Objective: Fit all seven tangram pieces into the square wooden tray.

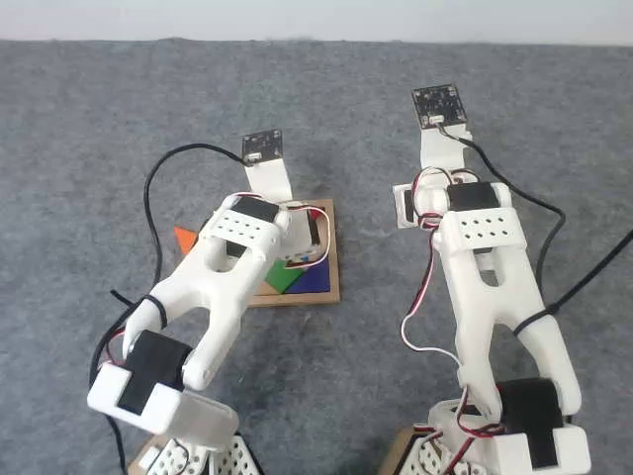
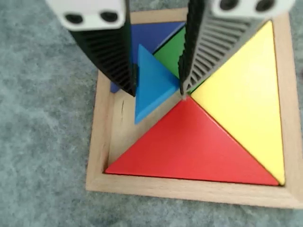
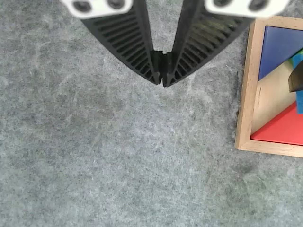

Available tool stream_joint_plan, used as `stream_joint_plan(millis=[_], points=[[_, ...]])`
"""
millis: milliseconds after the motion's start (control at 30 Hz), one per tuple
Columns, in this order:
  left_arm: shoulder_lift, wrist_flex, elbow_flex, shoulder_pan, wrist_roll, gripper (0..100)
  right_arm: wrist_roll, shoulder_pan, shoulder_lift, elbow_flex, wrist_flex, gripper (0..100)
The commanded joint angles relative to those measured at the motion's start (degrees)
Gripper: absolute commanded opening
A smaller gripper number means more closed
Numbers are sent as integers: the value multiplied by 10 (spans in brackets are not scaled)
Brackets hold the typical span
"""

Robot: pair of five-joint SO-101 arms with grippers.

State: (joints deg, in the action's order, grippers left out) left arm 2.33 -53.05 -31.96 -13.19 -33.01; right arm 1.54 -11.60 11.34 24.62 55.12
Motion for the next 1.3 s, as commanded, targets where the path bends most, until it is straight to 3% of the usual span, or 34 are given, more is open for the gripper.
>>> stream_joint_plan(millis=[0,233,833,1267], points=[[-33,6,2,-5,30,77,11,-4,4,-4,-14,9],[-33,-4,5,-4,68,123,15,-4,4,-4,-14,9],[-33,-47,35,-1,158,127,17,-4,4,-4,-15,9],[-33,-43,35,-4,160,191,18,0,8,-4,-15,9]])
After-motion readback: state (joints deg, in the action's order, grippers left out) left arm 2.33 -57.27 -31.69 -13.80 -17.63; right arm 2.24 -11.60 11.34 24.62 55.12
